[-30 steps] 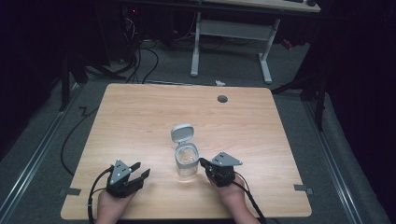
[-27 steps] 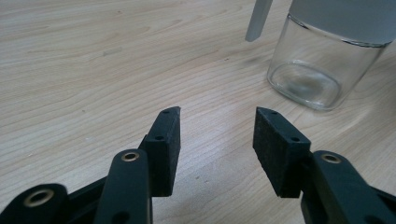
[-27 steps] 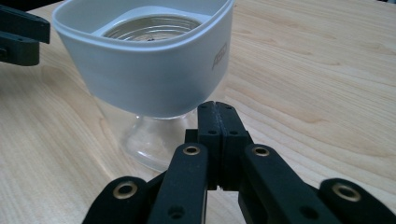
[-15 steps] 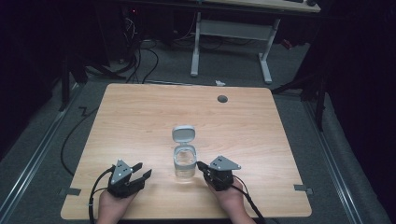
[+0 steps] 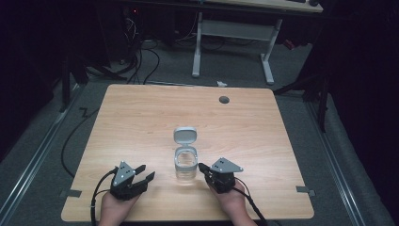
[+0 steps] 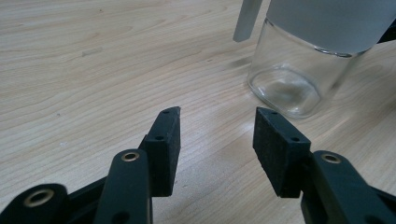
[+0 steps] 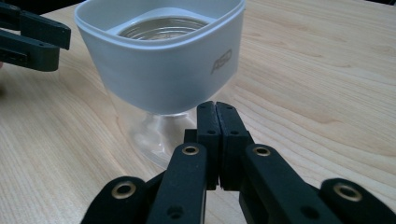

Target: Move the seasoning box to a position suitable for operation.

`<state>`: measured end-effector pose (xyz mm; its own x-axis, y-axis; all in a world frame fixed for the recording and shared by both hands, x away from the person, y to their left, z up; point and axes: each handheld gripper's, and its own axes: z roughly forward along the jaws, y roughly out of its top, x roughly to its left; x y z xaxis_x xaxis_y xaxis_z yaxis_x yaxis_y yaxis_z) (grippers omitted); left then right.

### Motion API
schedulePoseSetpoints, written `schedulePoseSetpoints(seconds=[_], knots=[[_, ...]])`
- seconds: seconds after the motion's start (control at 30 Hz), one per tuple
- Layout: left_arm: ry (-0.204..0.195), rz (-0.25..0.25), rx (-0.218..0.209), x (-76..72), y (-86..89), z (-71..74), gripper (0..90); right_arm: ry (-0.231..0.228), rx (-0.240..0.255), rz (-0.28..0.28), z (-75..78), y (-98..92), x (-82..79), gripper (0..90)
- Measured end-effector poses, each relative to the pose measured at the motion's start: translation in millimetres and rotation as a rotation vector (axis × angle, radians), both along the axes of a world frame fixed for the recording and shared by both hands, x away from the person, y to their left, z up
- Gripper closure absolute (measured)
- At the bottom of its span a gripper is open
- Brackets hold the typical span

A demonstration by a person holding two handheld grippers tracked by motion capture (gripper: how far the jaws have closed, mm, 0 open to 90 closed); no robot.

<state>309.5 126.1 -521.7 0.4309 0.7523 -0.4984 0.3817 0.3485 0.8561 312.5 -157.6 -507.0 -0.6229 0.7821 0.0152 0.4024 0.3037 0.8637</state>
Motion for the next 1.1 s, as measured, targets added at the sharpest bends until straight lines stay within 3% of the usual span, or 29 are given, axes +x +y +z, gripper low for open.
schedulePoseSetpoints(seconds=[0.23, 0.43, 0.57, 0.63, 0.73, 0.87, 1.1], knots=[[-0.01, -0.025, 0.014, -6.1, -17.3, 0.3, 53.8, 0.01, 0.001, -0.047, 0.7, -12.9, 2.8, 87.4], [-0.003, -0.092, 0.007, -17.1, -37.7, 0.0, 70.1, 0.024, 0.006, -0.105, 2.7, -25.5, 7.1, 88.0], [-0.007, -0.159, -0.016, -28.1, -61.5, -0.6, 78.0, 0.011, 0.011, -0.132, 6.2, -33.1, 10.8, 89.7], [-0.008, -0.173, -0.011, -29.6, -66.7, -1.2, 82.0, 0.006, 0.019, -0.131, 8.6, -35.3, 12.4, 90.0], [-0.003, -0.195, 0.013, -30.8, -88.0, -4.0, 85.7, -0.014, 0.019, -0.125, 13.2, -35.4, 16.8, 90.0], [-0.011, -0.185, 0.047, -27.4, -100.7, -8.2, 88.9, -0.025, 0.035, -0.112, 20.5, -32.5, 26.6, 90.0], [-0.014, -0.159, 0.033, -21.2, -103.5, -11.5, 89.1, -0.031, 0.051, -0.1, 29.0, -25.8, 44.4, 90.0]])
